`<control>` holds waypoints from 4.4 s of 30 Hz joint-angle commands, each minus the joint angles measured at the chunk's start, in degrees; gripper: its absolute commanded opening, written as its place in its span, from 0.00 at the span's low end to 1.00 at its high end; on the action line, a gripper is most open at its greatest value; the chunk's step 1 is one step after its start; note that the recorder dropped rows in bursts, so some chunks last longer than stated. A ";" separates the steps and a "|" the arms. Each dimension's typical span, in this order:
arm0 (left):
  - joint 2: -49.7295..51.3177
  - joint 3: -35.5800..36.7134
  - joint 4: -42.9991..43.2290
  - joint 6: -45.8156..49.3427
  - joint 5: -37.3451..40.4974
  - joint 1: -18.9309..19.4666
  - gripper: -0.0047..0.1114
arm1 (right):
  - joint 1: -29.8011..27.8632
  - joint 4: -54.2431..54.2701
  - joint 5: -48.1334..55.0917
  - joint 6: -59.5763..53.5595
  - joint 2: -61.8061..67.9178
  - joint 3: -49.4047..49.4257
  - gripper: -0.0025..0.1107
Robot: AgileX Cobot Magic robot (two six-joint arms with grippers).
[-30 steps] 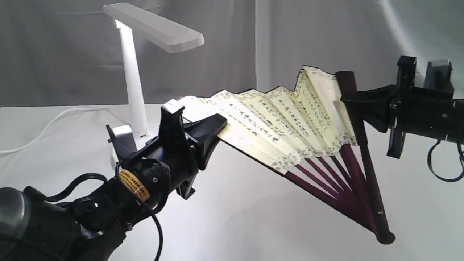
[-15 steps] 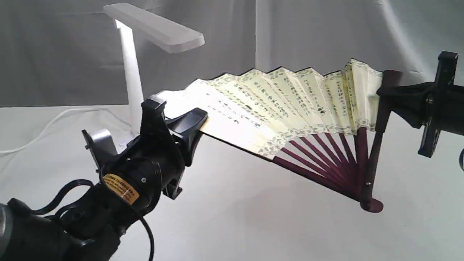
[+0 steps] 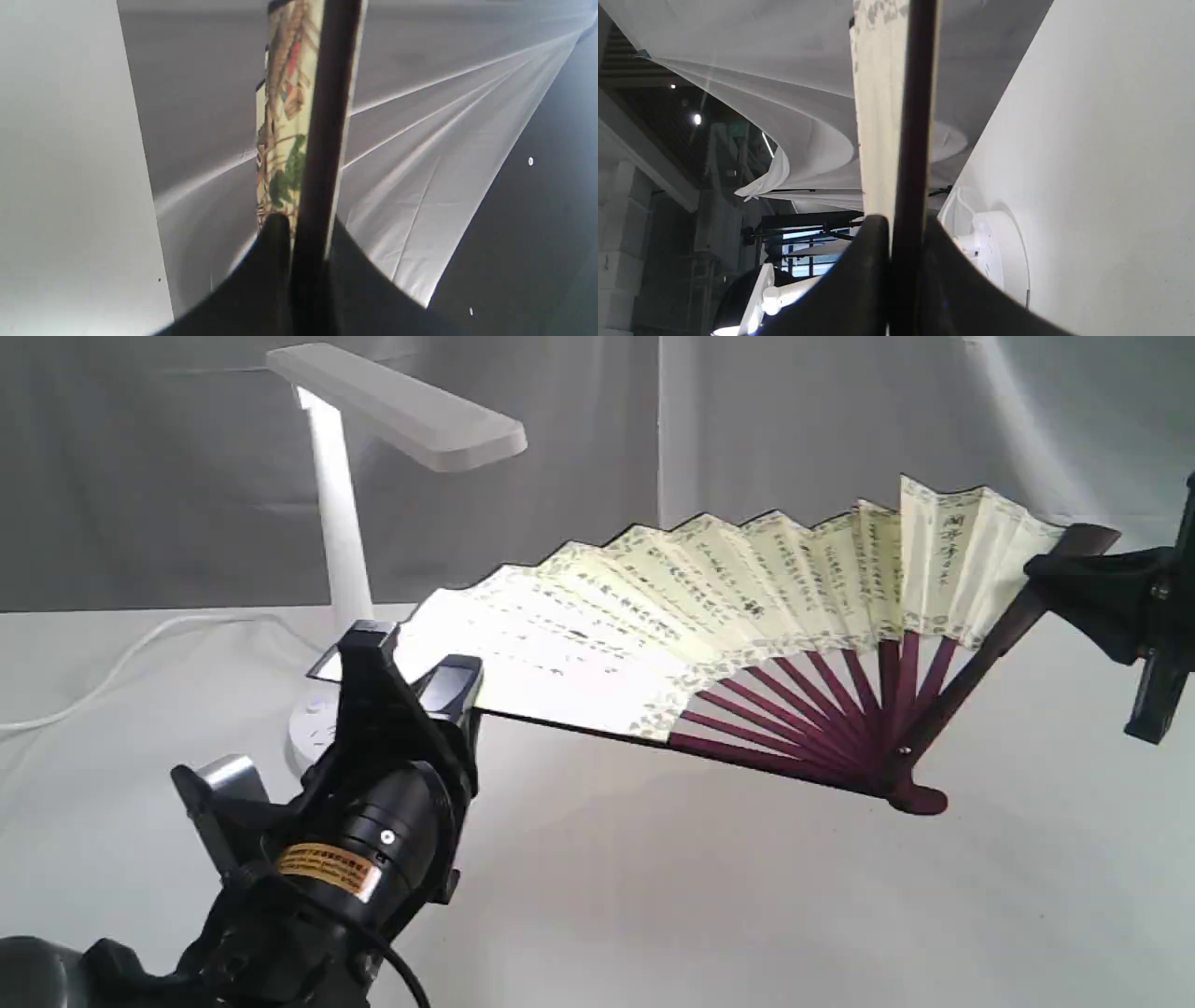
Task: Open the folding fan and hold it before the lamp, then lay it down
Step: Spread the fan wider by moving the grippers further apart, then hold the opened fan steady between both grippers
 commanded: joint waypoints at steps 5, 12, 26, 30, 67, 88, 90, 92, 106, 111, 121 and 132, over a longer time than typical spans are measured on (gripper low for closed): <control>-1.05 -0.03 -5.37 -0.09 -2.69 0.07 0.04 | -3.11 -1.53 -0.34 -1.51 -0.23 0.30 0.02; -1.05 -0.03 -6.35 -0.10 -2.69 0.07 0.04 | -3.11 -1.53 -0.34 -1.40 -0.23 0.30 0.02; -3.58 0.21 -7.78 1.65 -2.69 0.07 0.04 | -6.98 -1.53 -0.34 -0.25 -0.23 0.30 0.02; -3.90 0.21 -7.64 2.28 -2.69 0.07 0.04 | -7.01 -2.29 -0.34 -0.04 -0.23 0.30 0.02; -8.91 0.21 -18.39 10.79 -2.69 -7.95 0.04 | -11.77 -8.57 -0.34 3.30 -10.24 0.30 0.02; -22.02 12.65 -23.20 11.92 -2.69 -8.88 0.04 | -9.84 -2.26 -0.34 0.63 -14.84 11.60 0.02; -23.78 14.35 -23.20 11.92 -2.69 -8.88 0.04 | -8.88 -2.37 -0.34 0.11 -15.02 12.49 0.02; -25.59 15.68 -23.32 11.92 -2.69 -8.88 0.04 | -7.78 -2.37 -0.34 -0.14 -15.30 13.30 0.02; -38.92 24.87 -27.44 13.35 -2.69 -8.88 0.04 | 3.26 -1.53 -0.34 -0.53 -15.66 13.98 0.02; -44.53 26.19 -27.35 17.68 -2.69 -8.88 0.04 | 3.93 -1.53 -0.34 -0.53 -16.10 13.98 0.02; -51.93 26.19 -27.46 23.06 -2.69 -8.88 0.04 | 3.93 -1.53 -0.34 1.67 -22.45 13.98 0.02; -53.27 26.19 -27.46 23.23 -2.69 -8.88 0.04 | 3.93 -1.53 -0.34 3.51 -24.85 13.98 0.02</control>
